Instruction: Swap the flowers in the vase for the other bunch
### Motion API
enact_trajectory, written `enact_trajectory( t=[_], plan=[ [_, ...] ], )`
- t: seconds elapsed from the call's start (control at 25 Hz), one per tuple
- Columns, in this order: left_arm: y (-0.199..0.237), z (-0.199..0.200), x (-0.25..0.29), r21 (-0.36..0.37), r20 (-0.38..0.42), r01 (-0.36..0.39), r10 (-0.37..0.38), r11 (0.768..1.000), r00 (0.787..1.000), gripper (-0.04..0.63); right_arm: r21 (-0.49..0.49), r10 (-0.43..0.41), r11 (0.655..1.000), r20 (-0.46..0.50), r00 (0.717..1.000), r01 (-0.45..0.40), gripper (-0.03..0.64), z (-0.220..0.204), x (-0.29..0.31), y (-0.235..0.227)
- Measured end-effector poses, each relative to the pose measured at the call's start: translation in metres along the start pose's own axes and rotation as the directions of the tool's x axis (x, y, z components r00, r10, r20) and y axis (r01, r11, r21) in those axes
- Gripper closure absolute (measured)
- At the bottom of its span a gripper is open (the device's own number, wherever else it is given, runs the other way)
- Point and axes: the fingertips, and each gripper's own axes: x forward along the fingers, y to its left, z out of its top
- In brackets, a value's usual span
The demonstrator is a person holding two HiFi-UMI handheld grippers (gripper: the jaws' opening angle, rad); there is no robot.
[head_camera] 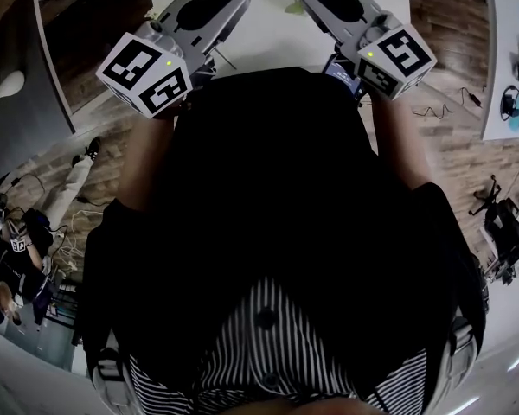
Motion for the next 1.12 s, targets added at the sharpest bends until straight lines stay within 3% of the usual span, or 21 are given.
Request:
enact_trajectory(
  t=[0.28, 1.12],
  plan=[
    [-0.006, 0.008, 0.009, 0.025, -0.007, 0.021, -0.021, 0.999, 1.000, 0.589, -0.018, 0.029, 0.999, -0.011, 1.000, -0.030, 0.615, 0.000, 0.007, 0.005],
    [-0.014, 0.005, 0.026, 0.021, -0.003, 0.058, -0.058, 0.998, 0.998, 0.589, 0.015, -0.014, 1.000, 0.007, 1.000, 0.014, 0.614, -0.004, -0.008, -0.006]
  ],
)
